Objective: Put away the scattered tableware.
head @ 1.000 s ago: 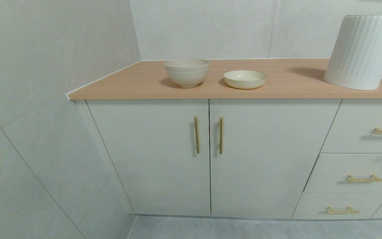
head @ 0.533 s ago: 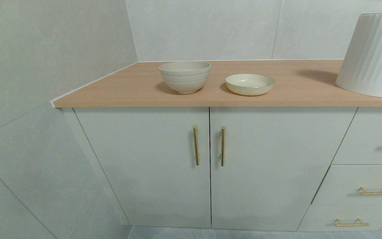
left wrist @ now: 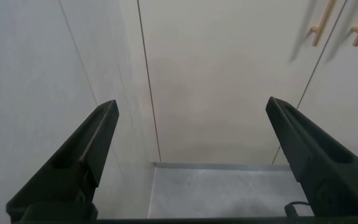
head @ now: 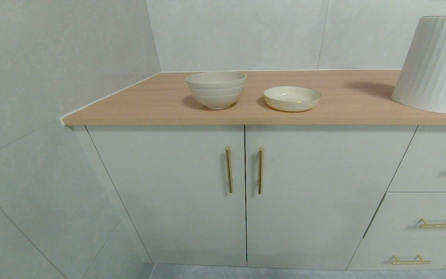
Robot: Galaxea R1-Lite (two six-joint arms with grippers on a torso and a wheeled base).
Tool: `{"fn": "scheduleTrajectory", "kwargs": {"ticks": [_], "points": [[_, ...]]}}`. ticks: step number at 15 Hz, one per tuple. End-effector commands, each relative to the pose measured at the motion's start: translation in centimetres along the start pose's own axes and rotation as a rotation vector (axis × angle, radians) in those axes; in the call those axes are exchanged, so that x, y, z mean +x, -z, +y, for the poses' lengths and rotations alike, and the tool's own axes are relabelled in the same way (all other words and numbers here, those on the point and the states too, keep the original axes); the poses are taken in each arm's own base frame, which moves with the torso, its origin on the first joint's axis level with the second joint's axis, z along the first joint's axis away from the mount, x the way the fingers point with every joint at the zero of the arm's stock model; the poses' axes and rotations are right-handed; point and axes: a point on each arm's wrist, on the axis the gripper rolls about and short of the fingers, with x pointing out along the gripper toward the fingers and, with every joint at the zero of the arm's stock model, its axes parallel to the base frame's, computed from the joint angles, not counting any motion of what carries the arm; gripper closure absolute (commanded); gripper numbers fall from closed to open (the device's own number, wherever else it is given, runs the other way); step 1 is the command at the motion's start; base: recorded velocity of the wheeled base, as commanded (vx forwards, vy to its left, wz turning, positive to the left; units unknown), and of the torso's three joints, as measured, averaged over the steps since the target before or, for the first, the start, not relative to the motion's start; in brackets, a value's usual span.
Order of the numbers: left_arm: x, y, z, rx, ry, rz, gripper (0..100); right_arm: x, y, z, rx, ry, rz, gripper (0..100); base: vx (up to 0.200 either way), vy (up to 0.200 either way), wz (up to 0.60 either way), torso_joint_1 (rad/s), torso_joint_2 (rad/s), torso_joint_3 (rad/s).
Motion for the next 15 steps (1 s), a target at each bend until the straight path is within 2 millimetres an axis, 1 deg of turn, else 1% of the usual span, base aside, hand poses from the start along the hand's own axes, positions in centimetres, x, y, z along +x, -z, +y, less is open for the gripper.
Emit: {"fn": "scheduleTrajectory", "kwargs": {"ticks": [1,3,4,5,6,7,9,11,13,14,15], "points": [[0.0,0.0,0.0,0.0,-0.002,0.0,0,1.8,-0.7,0.0,0.033,-0.106,0.215,0,0.0,0.0,0.0,0.0,0.0,0.0],[0.0,0.0,0.0,0.0,0.0,0.0,0,4.2,-1.4,-0.1,0.068,-0.156,0.39,0,0.0,0.0,0.0,0.0,0.0,0.0],[0.0,0.0,0.0,0.0,0.0,0.0,0,5.9,-2.2,0.0,0.083,-0.247,0.476,0,0.0,0.0,0.0,0.0,0.0,0.0],[0.0,0.0,0.0,-0.001,0.0,0.0,0,7.3,-3.0,0.3,0.081,-0.315,0.528,0,0.0,0.0,0.0,0.0,0.0,0.0],[0.0,0.0,0.0,-0.001,0.0,0.002,0,8.1,-3.4,0.5,0.077,-0.355,0.546,0,0.0,0.0,0.0,0.0,0.0,0.0],[0.0,0.0,0.0,-0.001,0.0,0.002,0,10.1,-4.4,1.4,0.074,-0.448,0.568,0,0.0,0.0,0.0,0.0,0.0,0.0],[0.0,0.0,0.0,-0.001,-0.002,0.0,0,13.7,-5.0,3.2,0.069,-0.54,0.599,0,0.0,0.0,0.0,0.0,0.0,0.0],[0.0,0.0,0.0,-0.001,0.0,0.0,0,17.2,-4.8,4.7,0.063,-0.576,0.597,0,0.0,0.0,0.0,0.0,0.0,0.0],[0.0,0.0,0.0,-0.001,0.0,0.0,0,21.5,-3.8,7.3,0.073,-0.627,0.583,0,0.0,0.0,0.0,0.0,0.0,0.0],[0.0,0.0,0.0,-0.001,0.0,0.0,0,21.9,-3.7,7.6,0.076,-0.632,0.582,0,0.0,0.0,0.0,0.0,0.0,0.0],[0.0,0.0,0.0,-0.001,0.0,0.0,0,24.6,-3.3,9.6,0.093,-0.66,0.576,0,0.0,0.0,0.0,0.0,0.0,0.0]]}}
